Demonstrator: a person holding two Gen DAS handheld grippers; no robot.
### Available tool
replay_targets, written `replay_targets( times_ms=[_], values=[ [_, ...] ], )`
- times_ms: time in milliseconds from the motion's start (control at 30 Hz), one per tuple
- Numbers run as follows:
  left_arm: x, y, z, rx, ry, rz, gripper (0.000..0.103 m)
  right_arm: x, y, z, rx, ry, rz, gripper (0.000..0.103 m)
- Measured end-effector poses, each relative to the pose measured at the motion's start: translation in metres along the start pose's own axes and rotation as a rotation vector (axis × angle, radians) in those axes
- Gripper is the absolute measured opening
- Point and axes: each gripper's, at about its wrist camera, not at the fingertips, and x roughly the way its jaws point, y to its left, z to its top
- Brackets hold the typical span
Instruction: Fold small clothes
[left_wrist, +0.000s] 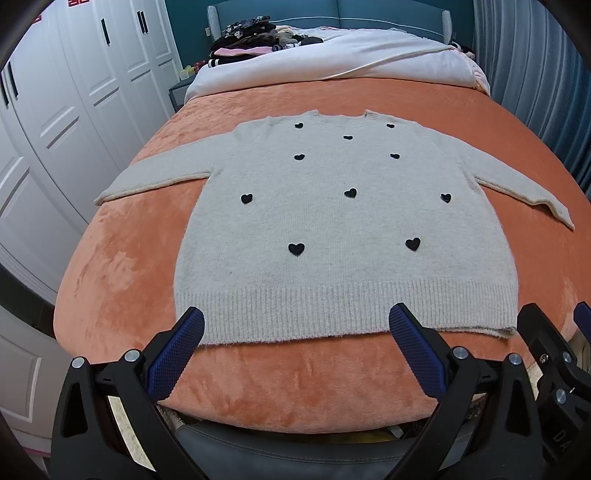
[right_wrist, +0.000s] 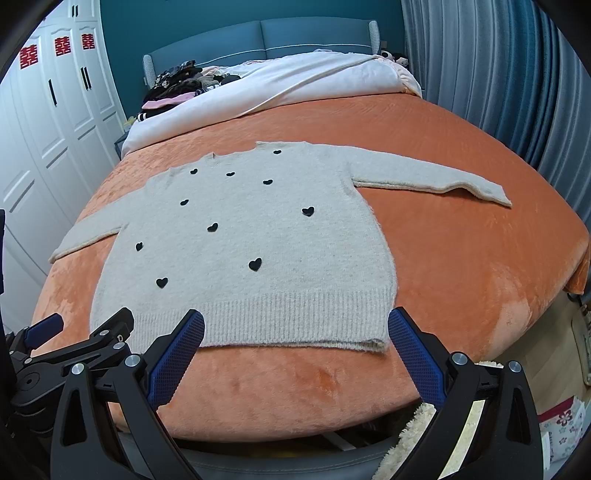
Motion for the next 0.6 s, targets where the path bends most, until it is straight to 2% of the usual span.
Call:
replay_targets(
  times_ms=[600],
  values=[
    [-0.0004, 0.0013, -0.0011, 0.004, 0.000, 0.002, 0.098, -0.0002, 0.0011, -0.0004, 0.000, -0.001, 0.001, 0.098]
  ],
)
